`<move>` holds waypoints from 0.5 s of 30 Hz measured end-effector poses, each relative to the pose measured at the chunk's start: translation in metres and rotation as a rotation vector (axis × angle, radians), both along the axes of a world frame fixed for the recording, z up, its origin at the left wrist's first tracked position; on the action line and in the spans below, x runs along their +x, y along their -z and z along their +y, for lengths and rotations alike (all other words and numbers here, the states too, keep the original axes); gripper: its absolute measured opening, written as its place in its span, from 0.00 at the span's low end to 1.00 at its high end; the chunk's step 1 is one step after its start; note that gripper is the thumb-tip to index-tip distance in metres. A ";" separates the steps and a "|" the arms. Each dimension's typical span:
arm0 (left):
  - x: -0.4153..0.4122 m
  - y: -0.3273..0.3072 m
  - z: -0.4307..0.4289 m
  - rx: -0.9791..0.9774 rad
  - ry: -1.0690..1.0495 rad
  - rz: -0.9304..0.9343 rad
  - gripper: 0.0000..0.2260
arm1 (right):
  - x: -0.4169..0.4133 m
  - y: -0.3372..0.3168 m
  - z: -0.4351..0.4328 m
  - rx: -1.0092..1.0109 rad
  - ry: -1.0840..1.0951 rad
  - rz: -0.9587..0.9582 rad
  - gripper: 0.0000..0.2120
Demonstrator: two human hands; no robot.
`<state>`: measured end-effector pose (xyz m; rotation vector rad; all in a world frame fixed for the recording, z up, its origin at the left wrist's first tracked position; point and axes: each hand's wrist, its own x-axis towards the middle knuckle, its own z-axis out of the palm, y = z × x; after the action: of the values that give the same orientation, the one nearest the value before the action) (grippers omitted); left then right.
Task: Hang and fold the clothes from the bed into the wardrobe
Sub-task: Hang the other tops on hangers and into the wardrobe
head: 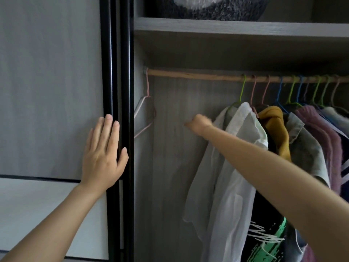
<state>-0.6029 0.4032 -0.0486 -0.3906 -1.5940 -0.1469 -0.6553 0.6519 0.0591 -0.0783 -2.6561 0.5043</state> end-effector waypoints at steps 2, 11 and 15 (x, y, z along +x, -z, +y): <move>-0.005 0.004 0.000 0.012 0.031 -0.018 0.28 | -0.004 0.014 -0.036 -0.283 -0.180 -0.108 0.27; -0.009 0.005 -0.002 0.030 0.049 0.001 0.30 | -0.022 0.028 -0.143 -1.168 -0.474 -0.512 0.28; -0.009 0.004 -0.001 0.030 0.060 -0.002 0.32 | -0.030 0.021 -0.142 -1.290 -0.466 -0.386 0.11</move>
<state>-0.6116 0.4024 -0.0528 -0.4157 -1.5813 -0.2172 -0.6854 0.5100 0.0385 0.0761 -2.1659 2.4407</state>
